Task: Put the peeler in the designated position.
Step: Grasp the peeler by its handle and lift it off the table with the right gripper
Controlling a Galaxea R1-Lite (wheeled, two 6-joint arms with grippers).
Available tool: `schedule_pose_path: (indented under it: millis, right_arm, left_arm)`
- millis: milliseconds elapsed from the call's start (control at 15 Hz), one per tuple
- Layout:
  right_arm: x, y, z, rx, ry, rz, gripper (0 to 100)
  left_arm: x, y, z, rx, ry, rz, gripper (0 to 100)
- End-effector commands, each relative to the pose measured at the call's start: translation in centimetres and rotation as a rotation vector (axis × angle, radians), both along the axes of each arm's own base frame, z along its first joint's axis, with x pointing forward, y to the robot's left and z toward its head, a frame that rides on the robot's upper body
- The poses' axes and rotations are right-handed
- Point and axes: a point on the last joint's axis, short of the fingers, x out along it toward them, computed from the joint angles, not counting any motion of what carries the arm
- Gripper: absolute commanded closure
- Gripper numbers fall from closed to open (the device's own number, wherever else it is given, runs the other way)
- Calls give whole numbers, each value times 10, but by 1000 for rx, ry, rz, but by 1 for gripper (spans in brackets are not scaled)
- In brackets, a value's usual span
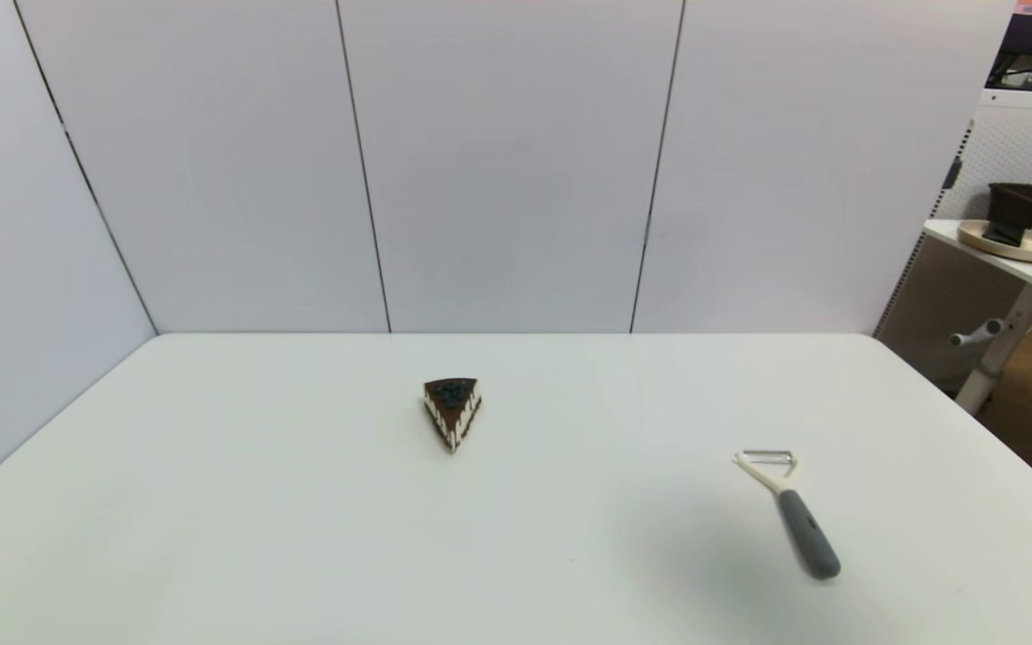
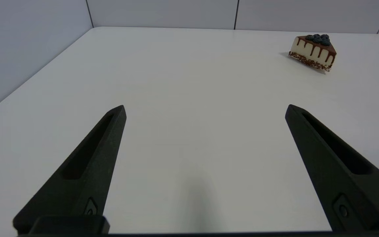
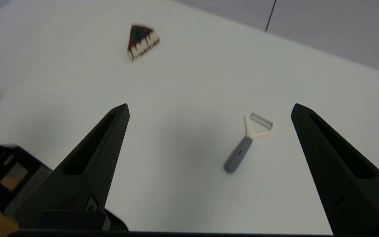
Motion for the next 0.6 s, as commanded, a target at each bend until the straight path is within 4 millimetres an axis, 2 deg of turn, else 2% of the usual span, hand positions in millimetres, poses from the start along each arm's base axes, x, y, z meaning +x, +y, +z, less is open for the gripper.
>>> schedule_pose_path:
  millis: [67,400,600]
  right_arm:
    - [42,10,-35,-91,302,22,0]
    - [64,17,-86,-217,528,-109,0]
    - [78,23,-107,-235,648,-199,0]
  left_arm:
    - [0,0,0,0,1,0,0]
    - [0,0,0,0,1,0,0]
    - [0,0,0,0,-2,0,0]
